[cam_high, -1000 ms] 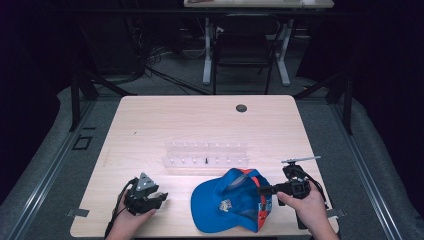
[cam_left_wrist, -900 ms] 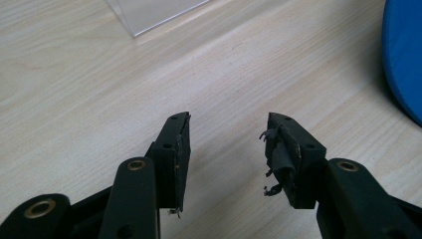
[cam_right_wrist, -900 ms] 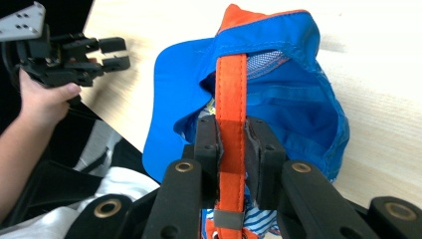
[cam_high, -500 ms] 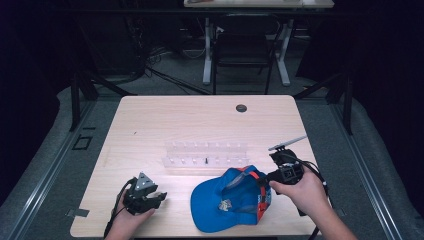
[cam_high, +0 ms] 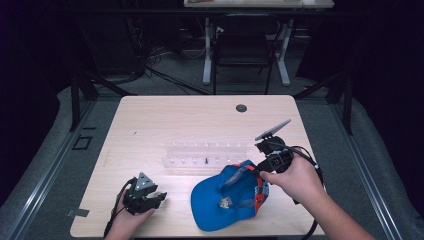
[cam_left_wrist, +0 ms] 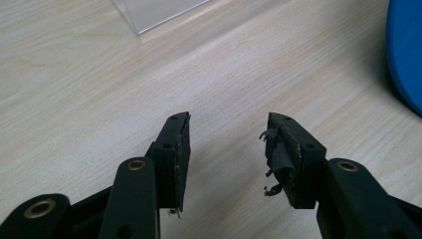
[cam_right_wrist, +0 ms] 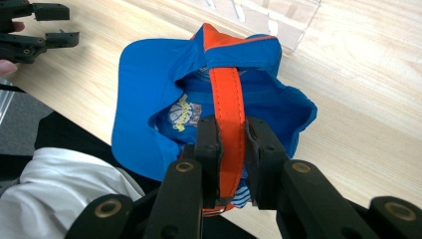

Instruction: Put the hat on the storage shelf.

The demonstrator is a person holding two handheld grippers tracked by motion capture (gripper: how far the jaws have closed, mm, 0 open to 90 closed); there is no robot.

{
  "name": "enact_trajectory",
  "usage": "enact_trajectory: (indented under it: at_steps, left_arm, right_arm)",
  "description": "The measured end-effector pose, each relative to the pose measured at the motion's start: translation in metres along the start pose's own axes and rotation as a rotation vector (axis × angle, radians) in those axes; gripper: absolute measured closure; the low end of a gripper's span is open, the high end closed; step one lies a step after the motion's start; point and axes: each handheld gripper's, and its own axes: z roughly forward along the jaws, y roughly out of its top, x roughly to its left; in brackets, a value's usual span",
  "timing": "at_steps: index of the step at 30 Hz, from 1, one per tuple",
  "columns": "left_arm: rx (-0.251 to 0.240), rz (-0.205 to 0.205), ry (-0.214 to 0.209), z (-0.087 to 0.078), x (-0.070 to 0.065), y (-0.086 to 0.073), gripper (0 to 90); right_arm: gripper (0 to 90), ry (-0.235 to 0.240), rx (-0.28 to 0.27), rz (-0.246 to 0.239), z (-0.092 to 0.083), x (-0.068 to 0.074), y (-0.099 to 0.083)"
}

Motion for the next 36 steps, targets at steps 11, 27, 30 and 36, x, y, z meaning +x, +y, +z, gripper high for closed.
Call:
enact_trajectory:
  at_steps: [11,27,30,36]
  left_arm:
    - [0.001,0.005,-0.002,0.0,-0.001,0.0,52.6]
    - [0.015,0.009,-0.013,0.0,-0.001,0.001,52.6]
    - [0.015,0.011,-0.014,0.0,-0.001,0.001,52.6]
    - [0.016,0.013,-0.015,0.0,-0.001,0.001,52.6]
  right_arm:
    - [77.6,-0.022,0.027,-0.011,-0.02,0.018,0.019]
    - [77.7,0.012,0.043,-0.014,-0.049,0.038,0.042]
    - [77.7,0.041,0.044,-0.001,-0.053,0.039,0.047]
    - [77.8,0.113,0.032,0.031,-0.061,0.038,0.055]
